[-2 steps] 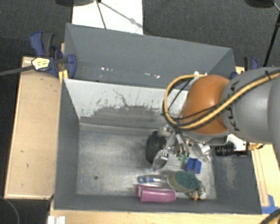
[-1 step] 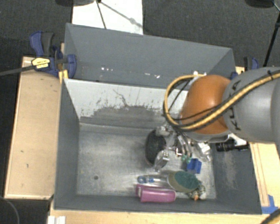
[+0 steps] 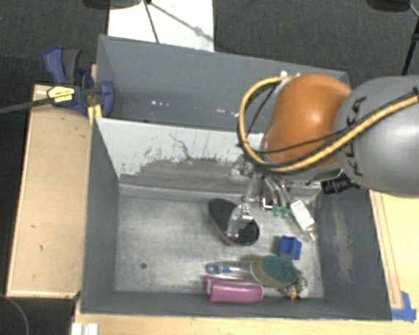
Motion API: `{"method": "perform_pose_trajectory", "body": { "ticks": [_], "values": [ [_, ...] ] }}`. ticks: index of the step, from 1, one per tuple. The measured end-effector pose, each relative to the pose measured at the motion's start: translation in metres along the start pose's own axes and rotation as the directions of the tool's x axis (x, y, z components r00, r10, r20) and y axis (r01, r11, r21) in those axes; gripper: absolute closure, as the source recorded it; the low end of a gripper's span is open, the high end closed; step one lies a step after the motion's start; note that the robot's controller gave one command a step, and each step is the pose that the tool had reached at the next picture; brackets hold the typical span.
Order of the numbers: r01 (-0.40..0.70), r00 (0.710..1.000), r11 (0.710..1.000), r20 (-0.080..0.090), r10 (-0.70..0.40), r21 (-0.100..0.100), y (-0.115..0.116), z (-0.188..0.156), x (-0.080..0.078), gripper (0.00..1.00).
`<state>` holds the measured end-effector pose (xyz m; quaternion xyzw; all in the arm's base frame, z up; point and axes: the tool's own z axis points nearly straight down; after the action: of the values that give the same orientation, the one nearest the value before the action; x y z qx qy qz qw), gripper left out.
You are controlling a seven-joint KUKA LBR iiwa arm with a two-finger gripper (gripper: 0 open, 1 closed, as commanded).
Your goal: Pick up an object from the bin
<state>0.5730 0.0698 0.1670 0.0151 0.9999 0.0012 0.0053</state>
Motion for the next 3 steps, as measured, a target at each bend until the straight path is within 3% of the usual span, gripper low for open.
{"method": "perform_pose_trajectory", "body": {
  "ticks": [1,2,3],
  "values": [
    [0.192,0.981,0.981,-0.013,-0.192,0.001,-0.052,0.065,-0.019,0.0],
    [0.384,0.923,0.923,-0.009,-0.384,-0.003,-0.021,0.034,0.0,0.0],
    [0.128,0.992,0.992,-0.013,-0.128,0.0,0.0,0.09,0.011,0.0]
  ]
}}
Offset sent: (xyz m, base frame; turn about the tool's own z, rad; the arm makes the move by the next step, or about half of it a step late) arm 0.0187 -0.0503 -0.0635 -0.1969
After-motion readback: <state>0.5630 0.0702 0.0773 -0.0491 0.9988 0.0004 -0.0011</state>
